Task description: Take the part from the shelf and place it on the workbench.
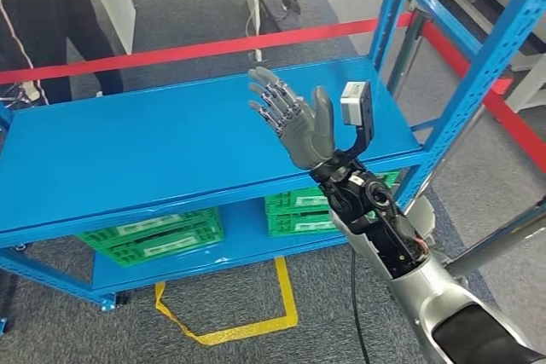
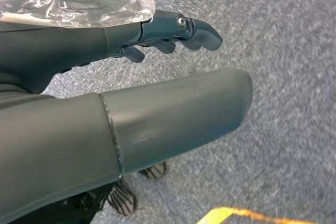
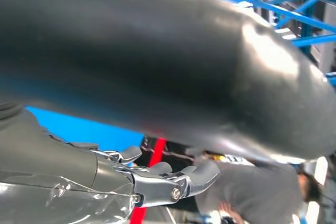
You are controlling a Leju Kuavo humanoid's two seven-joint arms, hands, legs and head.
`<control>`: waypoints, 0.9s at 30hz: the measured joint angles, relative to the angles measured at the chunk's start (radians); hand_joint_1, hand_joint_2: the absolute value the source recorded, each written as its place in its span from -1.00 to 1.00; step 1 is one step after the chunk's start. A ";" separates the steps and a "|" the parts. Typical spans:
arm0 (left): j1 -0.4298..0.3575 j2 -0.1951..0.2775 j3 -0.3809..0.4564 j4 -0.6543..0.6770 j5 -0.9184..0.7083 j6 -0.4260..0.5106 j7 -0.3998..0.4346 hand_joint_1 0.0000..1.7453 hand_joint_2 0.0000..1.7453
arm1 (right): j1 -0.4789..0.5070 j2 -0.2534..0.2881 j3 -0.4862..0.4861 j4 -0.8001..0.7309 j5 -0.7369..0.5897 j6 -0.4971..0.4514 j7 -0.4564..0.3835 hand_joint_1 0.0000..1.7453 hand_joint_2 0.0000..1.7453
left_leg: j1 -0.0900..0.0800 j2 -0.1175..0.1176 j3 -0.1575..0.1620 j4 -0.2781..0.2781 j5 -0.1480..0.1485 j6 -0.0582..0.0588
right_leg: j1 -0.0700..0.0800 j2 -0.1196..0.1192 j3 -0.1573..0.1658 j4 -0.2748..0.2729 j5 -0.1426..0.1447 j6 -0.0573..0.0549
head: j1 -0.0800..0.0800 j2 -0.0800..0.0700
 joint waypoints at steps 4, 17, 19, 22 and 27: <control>0.006 0.003 0.000 0.000 0.000 0.000 0.001 -1.00 -1.00 | -0.003 0.004 0.001 0.004 -0.001 0.001 0.000 -1.00 -1.00 | 0.006 -0.090 -0.123 0.251 -0.118 -0.009 | -0.002 0.049 -0.004 -0.003 0.007 -0.015 | -0.012 0.000; -0.001 0.006 0.000 0.000 0.000 0.001 0.003 -1.00 -1.00 | -0.008 0.008 -0.001 0.013 -0.002 0.002 0.000 -1.00 -1.00 | 0.011 -0.113 -0.011 -0.031 0.041 0.039 | 0.003 0.086 -0.057 0.083 -0.042 0.023 | -0.003 0.000; 0.002 0.007 0.000 0.000 0.001 0.000 0.003 -1.00 -1.00 | -0.010 0.009 0.001 0.016 -0.002 0.002 -0.001 -1.00 -1.00 | 0.010 -0.098 -0.010 -0.031 0.039 0.042 | -0.004 0.042 -0.120 0.227 -0.111 0.033 | 0.005 0.000; 0.005 0.006 0.000 0.000 0.001 -0.005 0.003 -1.00 -1.00 | -0.010 0.009 0.002 0.022 -0.003 -0.001 -0.002 -1.00 -1.00 | 0.010 -0.081 -0.009 -0.029 0.037 0.040 | -0.018 0.034 -0.140 0.283 -0.107 0.048 | 0.005 0.000; 0.000 0.003 0.000 0.000 -0.001 -0.011 0.003 -1.00 -1.00 | -0.013 0.009 -0.001 0.027 -0.002 -0.004 -0.011 -1.00 -1.00 | 0.008 -0.075 -0.012 -0.012 0.032 0.015 | -0.017 0.024 0.002 0.011 -0.011 0.045 | 0.008 0.000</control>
